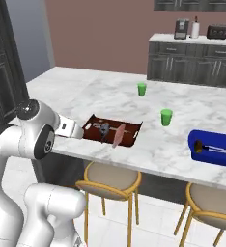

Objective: Gather the sweet potato and garlic from the fridge and place them on a tray on the dining counter. Then gather the fish and steak from the fridge and place them on the other tray.

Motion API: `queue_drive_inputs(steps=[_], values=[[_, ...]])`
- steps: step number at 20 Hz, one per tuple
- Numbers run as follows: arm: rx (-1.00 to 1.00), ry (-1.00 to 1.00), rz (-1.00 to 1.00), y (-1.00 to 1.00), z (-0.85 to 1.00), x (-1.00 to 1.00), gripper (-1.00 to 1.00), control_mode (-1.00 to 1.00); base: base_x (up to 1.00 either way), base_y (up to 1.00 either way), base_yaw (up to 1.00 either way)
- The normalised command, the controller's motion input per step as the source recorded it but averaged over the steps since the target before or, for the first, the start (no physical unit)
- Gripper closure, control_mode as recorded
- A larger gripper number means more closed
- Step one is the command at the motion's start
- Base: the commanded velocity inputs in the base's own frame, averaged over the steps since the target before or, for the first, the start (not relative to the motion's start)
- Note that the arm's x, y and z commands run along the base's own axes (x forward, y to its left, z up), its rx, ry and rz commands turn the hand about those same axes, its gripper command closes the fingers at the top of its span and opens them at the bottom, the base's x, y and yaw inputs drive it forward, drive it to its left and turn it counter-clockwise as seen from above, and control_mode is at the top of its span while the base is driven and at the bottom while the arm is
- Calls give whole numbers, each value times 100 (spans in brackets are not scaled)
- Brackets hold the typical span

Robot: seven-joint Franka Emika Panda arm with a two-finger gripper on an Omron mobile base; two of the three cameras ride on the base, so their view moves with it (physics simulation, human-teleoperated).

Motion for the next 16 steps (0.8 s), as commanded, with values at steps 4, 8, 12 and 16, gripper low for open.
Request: queue_drive_inputs(steps=[4, 8, 12, 16], values=[[0, 0, 0, 0, 0, 0, -100, 100, -2, 100, 2], [0, 0, 0, 0, 0, 0, -100, 100, 0, 100, 2], [0, 0, 0, 0, 0, 0, -100, 100, 2, 100, 3], [0, 0, 0, 0, 0, 0, -100, 100, 1, 91, 14]])
